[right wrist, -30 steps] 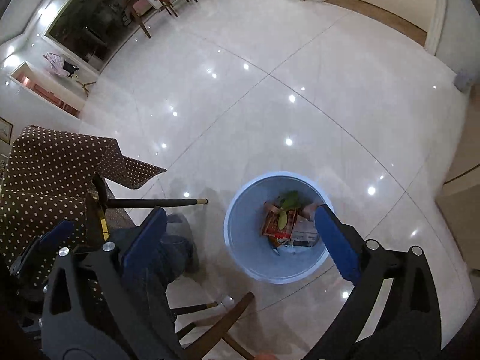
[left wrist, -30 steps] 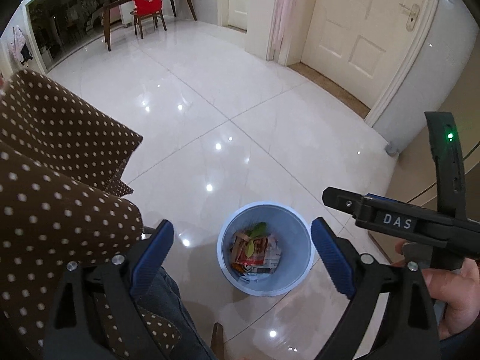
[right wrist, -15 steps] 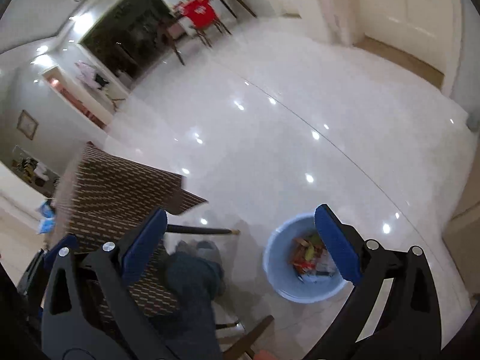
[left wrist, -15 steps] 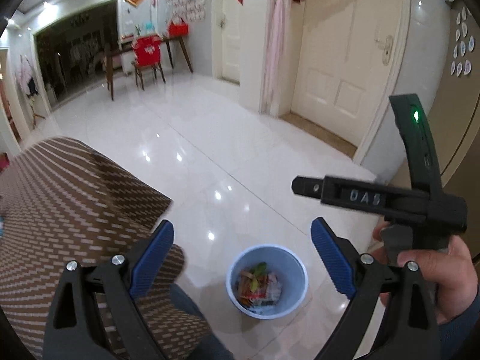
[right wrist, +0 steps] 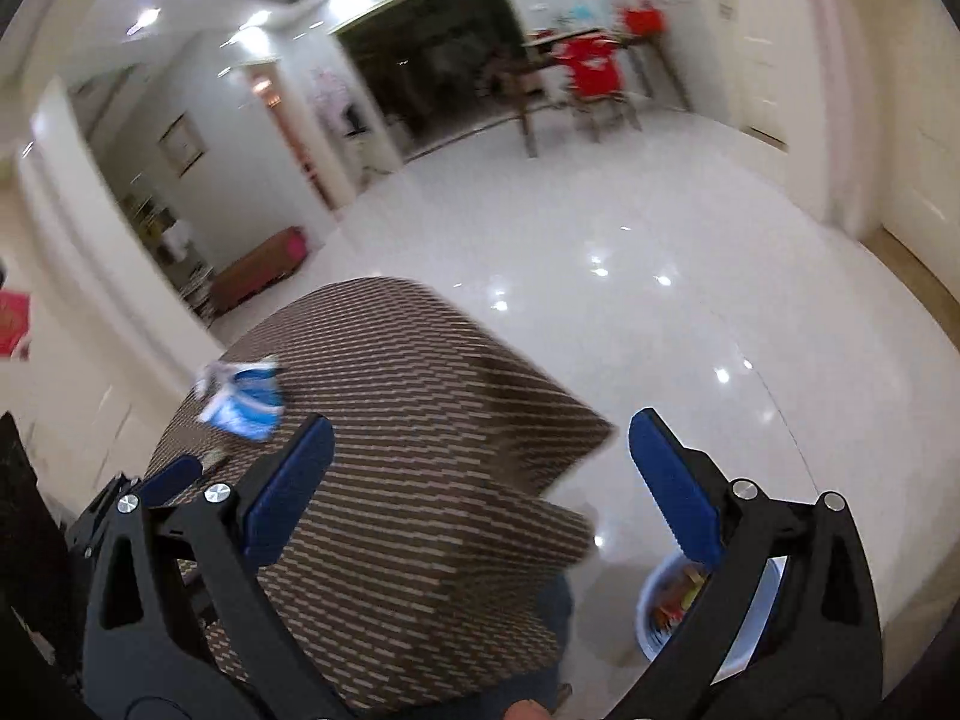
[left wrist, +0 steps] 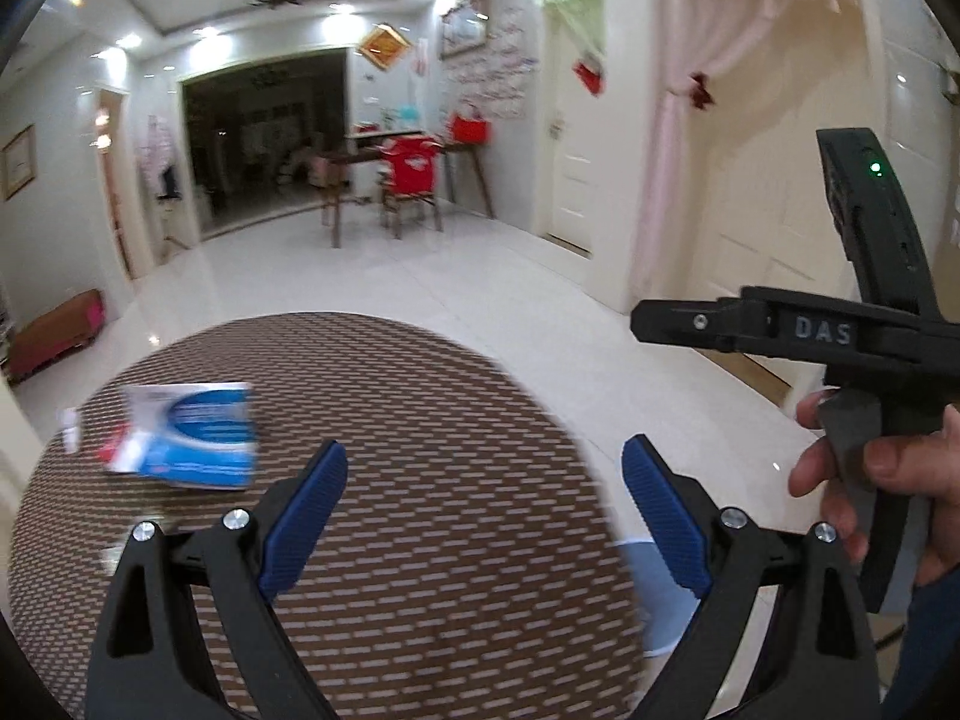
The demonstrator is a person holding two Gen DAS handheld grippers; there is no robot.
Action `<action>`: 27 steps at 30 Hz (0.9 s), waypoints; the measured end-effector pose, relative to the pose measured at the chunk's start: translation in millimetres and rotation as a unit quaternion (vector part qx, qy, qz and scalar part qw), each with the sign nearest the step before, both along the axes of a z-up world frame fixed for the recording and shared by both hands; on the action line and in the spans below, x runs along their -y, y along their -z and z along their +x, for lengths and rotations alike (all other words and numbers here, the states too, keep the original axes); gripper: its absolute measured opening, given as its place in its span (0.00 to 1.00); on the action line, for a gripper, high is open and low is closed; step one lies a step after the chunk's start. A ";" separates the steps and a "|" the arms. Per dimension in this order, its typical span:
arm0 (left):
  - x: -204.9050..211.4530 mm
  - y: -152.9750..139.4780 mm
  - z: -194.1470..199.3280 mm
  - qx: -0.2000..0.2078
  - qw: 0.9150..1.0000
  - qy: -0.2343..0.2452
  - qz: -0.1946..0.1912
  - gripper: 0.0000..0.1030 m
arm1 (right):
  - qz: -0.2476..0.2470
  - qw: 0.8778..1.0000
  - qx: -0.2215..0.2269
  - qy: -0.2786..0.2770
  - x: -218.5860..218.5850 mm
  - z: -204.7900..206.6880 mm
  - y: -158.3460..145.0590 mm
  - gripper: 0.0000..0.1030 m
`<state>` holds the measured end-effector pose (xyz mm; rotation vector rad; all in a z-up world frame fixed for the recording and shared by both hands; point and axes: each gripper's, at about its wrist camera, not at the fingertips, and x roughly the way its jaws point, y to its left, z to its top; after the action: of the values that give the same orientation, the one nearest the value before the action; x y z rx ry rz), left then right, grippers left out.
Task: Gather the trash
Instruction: 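Move both tools back over the table toward the medicine box, then grasp the clear plastic wrapper with the left tool while the right tool grasps the blue-white medicine box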
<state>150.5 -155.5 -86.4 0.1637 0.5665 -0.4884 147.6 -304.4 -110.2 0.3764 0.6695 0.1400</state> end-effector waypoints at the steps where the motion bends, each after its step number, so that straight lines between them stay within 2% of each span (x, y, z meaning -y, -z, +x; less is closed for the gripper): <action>1: -15.1 -2.6 3.7 0.003 1.000 -0.013 -0.001 0.88 | -0.004 1.000 0.002 -0.012 -13.3 5.5 -2.7 0.94; 9: -104.9 -5.4 28.8 0.000 0.997 -0.077 -0.005 0.88 | -0.038 0.994 0.007 -0.101 -112.2 42.1 -15.6 0.94; 15: -154.7 11.6 40.4 -0.018 0.997 -0.079 0.008 0.88 | -0.064 0.988 -0.011 -0.142 -161.8 71.4 -2.5 0.94; 20: -179.1 32.7 59.3 -0.045 0.995 -0.080 0.038 0.88 | -0.083 0.980 -0.026 -0.180 -190.0 91.0 13.1 0.94; 23: -188.0 44.0 72.1 -0.060 0.993 -0.078 0.064 0.88 | -0.114 0.968 -0.028 -0.223 -206.8 98.5 25.1 0.94; 26: -189.9 52.4 83.1 -0.075 0.992 -0.060 0.087 0.88 | -0.164 0.948 -0.022 -0.271 -225.9 109.7 32.1 0.94; 27: -189.5 54.7 87.3 -0.081 0.991 -0.049 0.094 0.88 | -0.188 0.938 -0.018 -0.290 -233.2 114.6 33.6 0.94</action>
<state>237.7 34.1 -141.2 0.2767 0.7772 -0.3549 262.2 -71.1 -143.8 -0.1979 0.8116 0.5575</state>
